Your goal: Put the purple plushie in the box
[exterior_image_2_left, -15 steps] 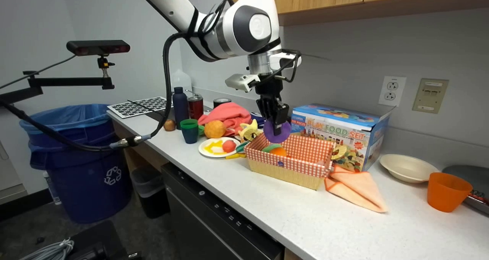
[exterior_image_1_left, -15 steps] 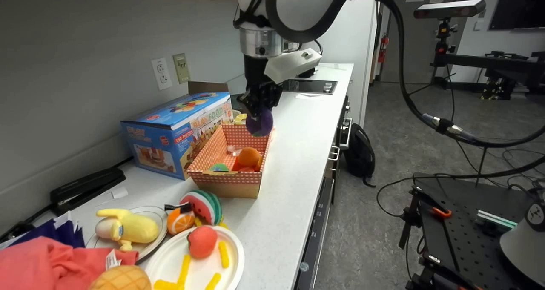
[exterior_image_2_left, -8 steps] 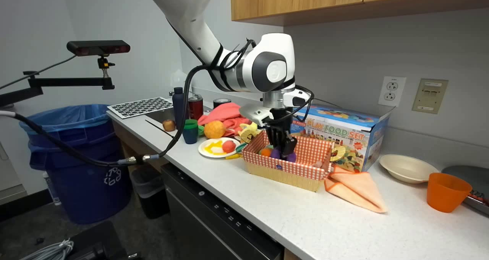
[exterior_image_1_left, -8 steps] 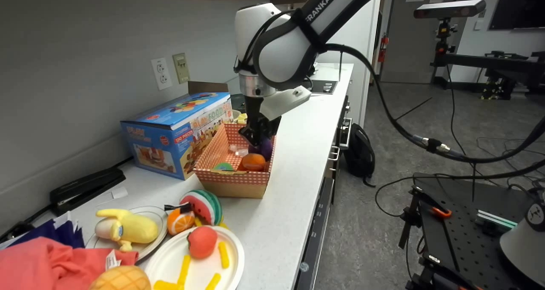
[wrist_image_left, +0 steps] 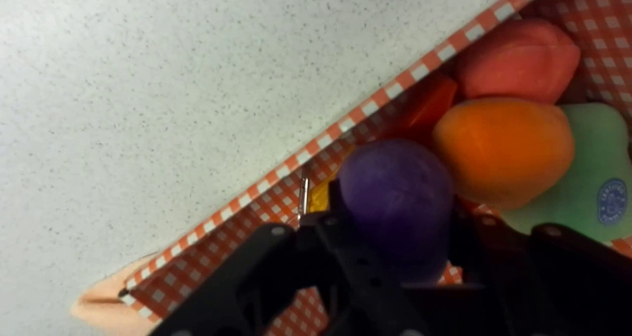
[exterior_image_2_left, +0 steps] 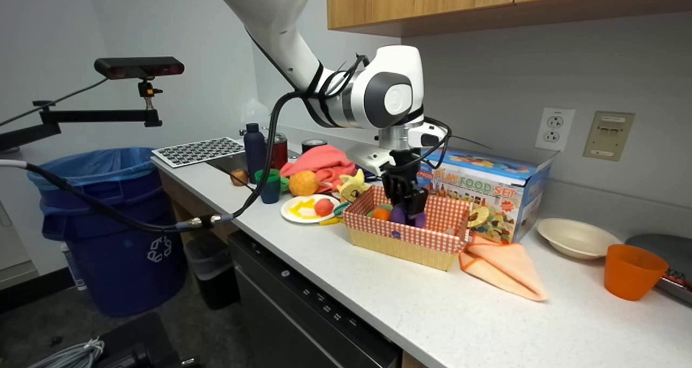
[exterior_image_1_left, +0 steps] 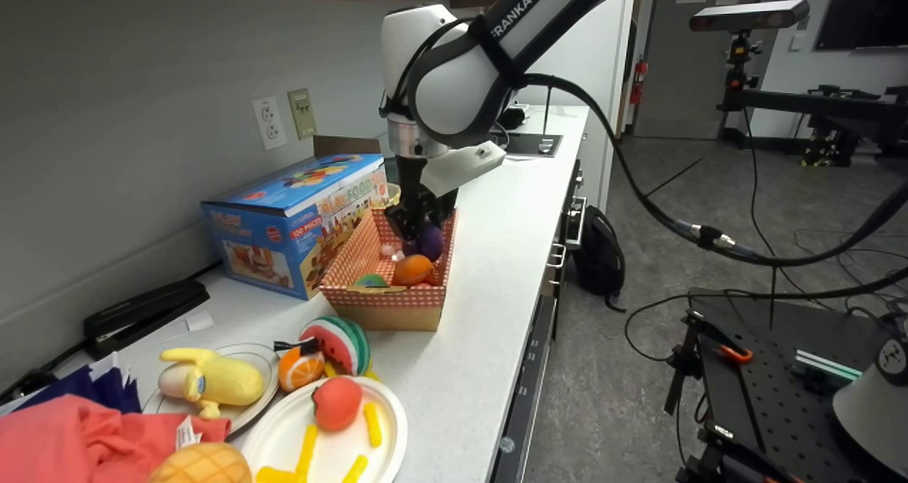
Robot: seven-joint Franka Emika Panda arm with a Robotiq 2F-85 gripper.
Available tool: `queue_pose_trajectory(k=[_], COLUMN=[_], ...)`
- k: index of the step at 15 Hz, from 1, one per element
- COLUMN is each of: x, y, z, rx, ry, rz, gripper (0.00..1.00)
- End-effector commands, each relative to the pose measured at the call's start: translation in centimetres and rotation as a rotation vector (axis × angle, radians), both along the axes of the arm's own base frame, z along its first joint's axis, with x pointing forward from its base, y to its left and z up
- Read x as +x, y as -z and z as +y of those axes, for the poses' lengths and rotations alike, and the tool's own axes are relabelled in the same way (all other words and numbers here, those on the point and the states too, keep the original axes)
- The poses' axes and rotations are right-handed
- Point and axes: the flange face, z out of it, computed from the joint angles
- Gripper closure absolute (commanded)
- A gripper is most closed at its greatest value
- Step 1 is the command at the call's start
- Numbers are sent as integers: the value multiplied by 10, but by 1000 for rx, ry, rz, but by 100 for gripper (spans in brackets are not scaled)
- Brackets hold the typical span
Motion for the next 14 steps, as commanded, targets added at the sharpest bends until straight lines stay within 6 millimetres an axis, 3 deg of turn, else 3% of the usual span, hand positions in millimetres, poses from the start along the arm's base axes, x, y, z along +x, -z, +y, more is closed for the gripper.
queue_pose_trajectory(k=[1, 4, 14], x=[3, -4, -45], y=[-7, -18, -88], z=[6, 17, 72], rx=[4, -32, -184], ry=[-35, -61, -173], rz=[-3, -10, -76], gripper=[22, 2, 0])
